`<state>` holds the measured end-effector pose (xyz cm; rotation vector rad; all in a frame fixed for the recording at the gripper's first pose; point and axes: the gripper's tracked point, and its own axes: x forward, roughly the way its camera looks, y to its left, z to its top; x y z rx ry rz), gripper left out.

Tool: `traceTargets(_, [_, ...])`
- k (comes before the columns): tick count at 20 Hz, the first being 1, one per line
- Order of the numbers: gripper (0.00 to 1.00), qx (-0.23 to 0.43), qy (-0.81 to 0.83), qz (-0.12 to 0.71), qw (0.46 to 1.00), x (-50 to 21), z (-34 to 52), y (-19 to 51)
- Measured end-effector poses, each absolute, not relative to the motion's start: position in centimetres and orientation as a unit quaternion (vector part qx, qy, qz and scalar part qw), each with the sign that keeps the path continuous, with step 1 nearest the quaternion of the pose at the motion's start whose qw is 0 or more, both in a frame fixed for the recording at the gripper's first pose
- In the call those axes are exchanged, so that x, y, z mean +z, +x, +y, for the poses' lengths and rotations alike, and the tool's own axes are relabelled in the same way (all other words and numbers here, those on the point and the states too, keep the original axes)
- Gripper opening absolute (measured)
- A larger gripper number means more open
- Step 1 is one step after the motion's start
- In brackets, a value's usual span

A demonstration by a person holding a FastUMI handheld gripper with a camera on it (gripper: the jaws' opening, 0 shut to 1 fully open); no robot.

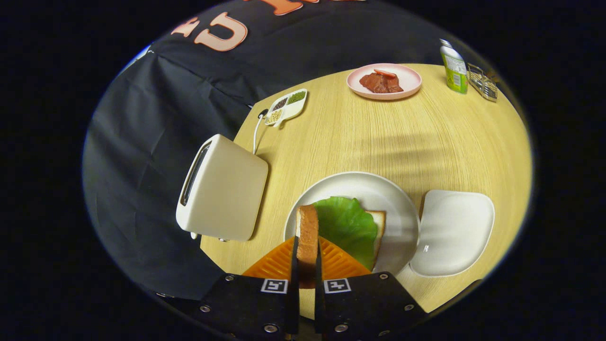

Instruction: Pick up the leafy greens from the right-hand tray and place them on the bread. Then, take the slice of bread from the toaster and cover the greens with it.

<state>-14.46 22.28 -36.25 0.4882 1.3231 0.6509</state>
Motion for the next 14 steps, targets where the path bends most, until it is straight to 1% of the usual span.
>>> traceTargets(3, [0.14, 0.290, 0.198, 0.604, 0.715, -38.0, 21.3, -14.6])
traceTargets(5, [0.17, 0.285, 0.195, 0.602, 0.719, -38.3, 21.0, -14.2])
traceTargets(7, [0.25, 0.277, 0.176, 0.594, 0.735, -38.7, 20.1, -13.7])
traceTargets(8, [0.33, 0.270, 0.154, 0.591, 0.744, -39.2, 19.3, -13.5])
traceTargets(10, [0.43, 0.261, 0.121, 0.580, 0.762, -39.4, 18.0, -13.0])
traceTargets(13, [0.52, 0.247, 0.094, 0.554, 0.790, -38.4, 16.3, -11.6])
traceTargets(14, [0.56, 0.241, 0.098, 0.543, 0.798, -37.6, 16.0, -10.9])
